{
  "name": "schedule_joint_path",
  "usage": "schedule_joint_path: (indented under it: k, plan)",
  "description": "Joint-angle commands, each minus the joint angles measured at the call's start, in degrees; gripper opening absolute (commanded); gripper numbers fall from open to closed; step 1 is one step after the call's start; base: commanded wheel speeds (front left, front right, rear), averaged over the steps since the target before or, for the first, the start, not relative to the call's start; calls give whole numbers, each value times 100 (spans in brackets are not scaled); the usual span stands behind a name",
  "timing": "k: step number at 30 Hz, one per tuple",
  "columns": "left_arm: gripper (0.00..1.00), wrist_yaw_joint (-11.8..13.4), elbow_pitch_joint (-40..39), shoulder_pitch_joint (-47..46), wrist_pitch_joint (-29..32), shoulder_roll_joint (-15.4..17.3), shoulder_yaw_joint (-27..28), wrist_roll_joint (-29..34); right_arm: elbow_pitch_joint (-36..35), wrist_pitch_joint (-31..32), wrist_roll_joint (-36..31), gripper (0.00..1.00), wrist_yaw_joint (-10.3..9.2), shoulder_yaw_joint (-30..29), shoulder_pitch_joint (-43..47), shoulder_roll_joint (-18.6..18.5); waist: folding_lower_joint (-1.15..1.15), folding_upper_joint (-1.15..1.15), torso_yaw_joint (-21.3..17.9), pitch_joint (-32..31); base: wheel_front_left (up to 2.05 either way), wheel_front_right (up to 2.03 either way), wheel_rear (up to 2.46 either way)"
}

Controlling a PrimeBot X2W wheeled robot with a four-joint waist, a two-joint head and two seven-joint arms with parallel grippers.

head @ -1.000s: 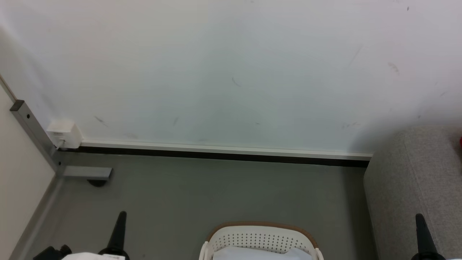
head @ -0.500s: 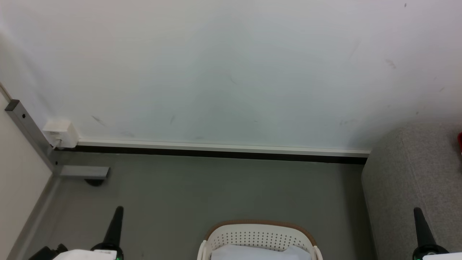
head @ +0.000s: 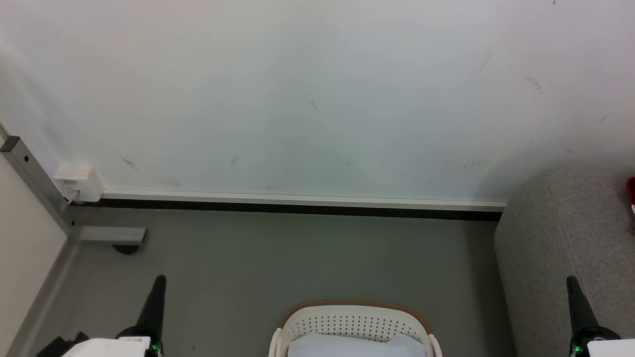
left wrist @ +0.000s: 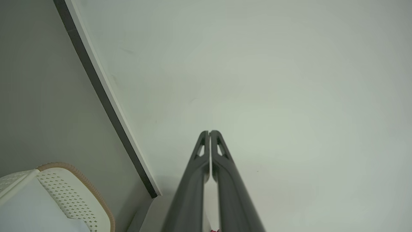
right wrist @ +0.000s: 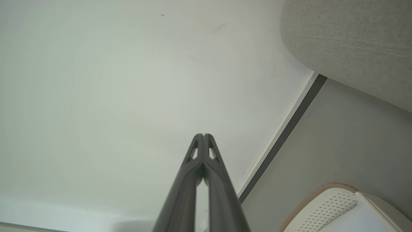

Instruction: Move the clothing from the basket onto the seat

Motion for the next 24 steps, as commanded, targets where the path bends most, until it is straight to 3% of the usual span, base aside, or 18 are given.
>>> schedule_joint_path:
  k: [1,24]
  plan:
    - [0,-26,-45,-87,59,-8,51,-180,13,53,169,0,-11,-6,-106,-58,0,0,-7,7,0,0,0]
    - [0,-66,-91,-175,300,-75,235,-1054,80,296,1134,0,-14,3,-306,-63,0,0,-92,92,0,0,0]
